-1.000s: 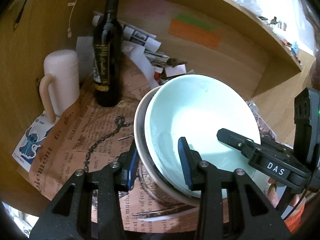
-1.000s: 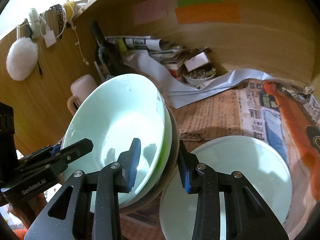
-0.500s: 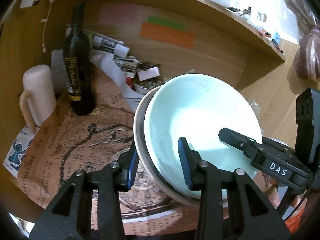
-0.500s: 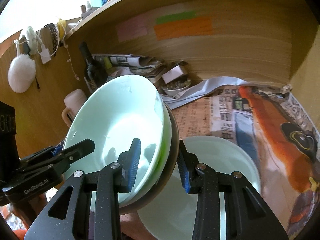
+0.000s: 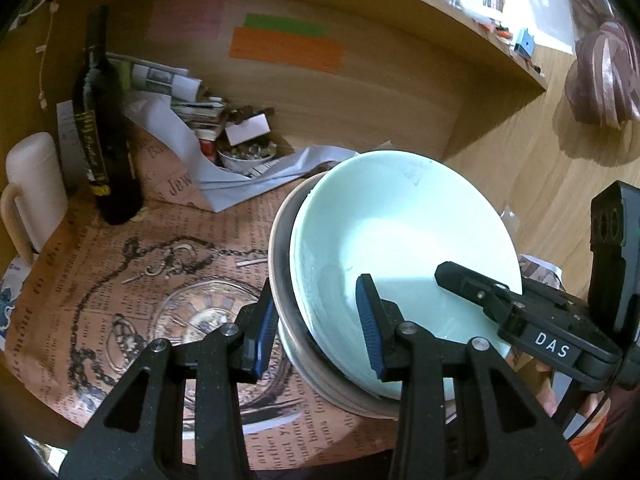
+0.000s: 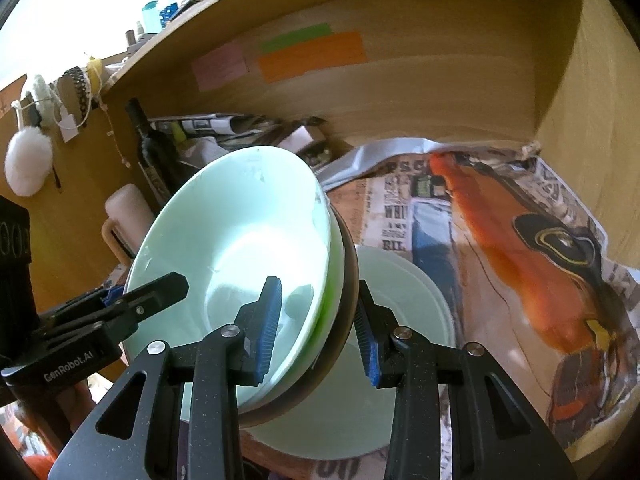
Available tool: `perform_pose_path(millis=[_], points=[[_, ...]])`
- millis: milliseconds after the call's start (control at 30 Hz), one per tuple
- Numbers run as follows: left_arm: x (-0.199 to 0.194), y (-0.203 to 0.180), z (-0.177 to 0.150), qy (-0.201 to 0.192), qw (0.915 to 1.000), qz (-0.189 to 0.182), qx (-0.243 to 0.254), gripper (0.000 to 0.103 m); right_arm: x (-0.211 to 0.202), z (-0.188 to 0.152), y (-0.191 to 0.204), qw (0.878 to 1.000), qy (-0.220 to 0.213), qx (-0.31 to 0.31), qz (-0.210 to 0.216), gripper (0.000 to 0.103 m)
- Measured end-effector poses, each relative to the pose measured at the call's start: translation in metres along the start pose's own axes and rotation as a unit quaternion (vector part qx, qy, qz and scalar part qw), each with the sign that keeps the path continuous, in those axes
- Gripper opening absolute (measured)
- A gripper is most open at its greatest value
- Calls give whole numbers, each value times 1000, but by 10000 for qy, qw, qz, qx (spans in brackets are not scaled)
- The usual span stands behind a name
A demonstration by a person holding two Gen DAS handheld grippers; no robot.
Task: Organize plates and bowls
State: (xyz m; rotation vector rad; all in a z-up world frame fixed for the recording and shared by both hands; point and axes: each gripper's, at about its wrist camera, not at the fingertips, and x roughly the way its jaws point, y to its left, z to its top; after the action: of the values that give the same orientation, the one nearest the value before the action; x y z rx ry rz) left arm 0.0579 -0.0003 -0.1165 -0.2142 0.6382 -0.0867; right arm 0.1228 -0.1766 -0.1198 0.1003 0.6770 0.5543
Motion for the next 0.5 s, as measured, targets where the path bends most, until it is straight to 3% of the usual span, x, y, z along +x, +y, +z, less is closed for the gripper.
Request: perform_pose_path(millis=[500], points=[[31, -11, -14, 419, 9990, -131, -2, 38, 9, -18, -30, 9986, 377, 347, -150, 33]])
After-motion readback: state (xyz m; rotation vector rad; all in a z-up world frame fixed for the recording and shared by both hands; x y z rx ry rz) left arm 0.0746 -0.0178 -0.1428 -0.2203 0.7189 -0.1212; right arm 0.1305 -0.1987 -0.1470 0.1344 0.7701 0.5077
